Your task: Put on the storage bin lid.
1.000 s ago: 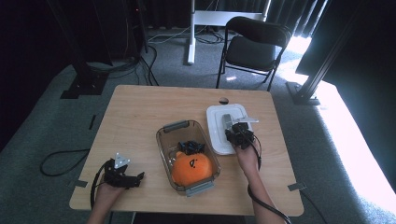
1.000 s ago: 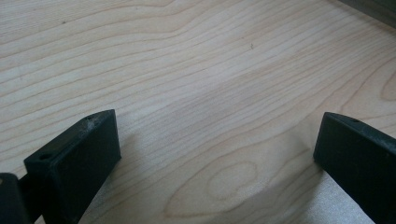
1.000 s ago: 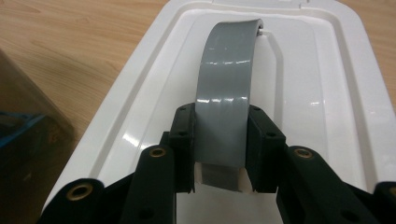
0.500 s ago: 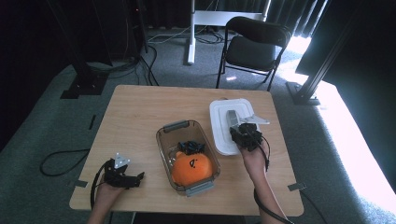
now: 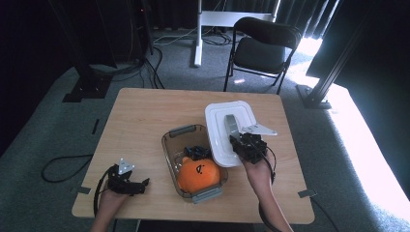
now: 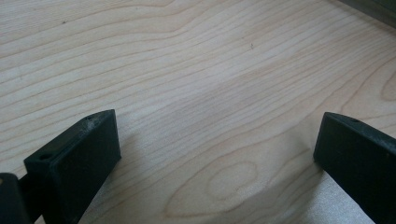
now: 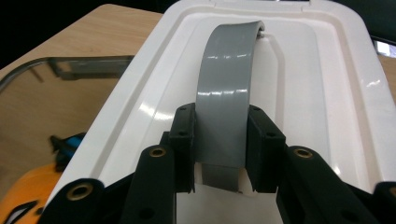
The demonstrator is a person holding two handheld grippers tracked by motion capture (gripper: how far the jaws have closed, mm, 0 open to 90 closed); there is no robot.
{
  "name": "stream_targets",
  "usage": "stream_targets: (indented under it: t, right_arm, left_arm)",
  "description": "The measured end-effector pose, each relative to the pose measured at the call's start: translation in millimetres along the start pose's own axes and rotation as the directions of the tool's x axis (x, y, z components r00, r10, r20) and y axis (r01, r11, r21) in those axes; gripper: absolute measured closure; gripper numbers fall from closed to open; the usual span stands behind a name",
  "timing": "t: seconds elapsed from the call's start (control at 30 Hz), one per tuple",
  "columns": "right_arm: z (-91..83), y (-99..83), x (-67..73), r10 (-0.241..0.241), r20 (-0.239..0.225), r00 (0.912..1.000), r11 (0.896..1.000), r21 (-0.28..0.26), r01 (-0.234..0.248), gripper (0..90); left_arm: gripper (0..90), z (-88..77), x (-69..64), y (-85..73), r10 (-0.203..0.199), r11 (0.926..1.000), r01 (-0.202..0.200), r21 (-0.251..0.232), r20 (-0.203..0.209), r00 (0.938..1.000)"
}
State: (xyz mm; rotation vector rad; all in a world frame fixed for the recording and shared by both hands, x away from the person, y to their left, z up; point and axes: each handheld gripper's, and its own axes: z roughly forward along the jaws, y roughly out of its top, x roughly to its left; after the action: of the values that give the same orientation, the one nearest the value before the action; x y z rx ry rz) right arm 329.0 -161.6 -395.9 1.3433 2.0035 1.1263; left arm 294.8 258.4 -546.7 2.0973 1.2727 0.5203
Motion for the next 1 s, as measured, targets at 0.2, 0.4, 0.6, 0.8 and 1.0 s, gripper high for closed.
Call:
stream_targets:
  t: [0.2, 0.4, 0.6, 0.8, 1.0]
  right_arm:
    - [-4.7, -1.6, 22.1, -0.026, -0.060, 0.9978, 1.000, -0.009, 0.025, 67.3]
    - [-3.4, -5.0, 45.4, -0.040, -0.131, 0.9906, 0.999, -0.012, 0.039, 67.2]
    - [2.1, -11.3, 69.7, -0.059, -0.191, 0.9798, 0.998, 0.004, 0.060, 67.2]
    - [9.1, -18.3, 88.2, -0.078, -0.235, 0.9689, 0.995, 0.035, 0.089, 67.3]
    - [11.3, -19.4, 95.1, -0.073, -0.246, 0.9664, 0.995, 0.043, 0.086, 67.2]
  left_arm:
    - [0.8, -0.2, 0.2, 0.0, 0.002, 1.0000, -0.002, 0.003, 0.001, 1.0000]
    - [0.8, -0.1, 0.1, 0.0, 0.001, 1.0000, -0.001, 0.002, 0.001, 1.0000]
    - [0.8, -0.2, 0.3, 0.0, 0.003, 1.0000, -0.003, 0.002, 0.001, 1.0000]
    - [0.8, -0.2, 0.2, 0.1, 0.003, 1.0000, -0.003, 0.002, 0.001, 1.0000]
    - [0.8, -0.2, 0.2, 0.1, 0.004, 1.0000, -0.005, 0.003, 0.003, 1.0000]
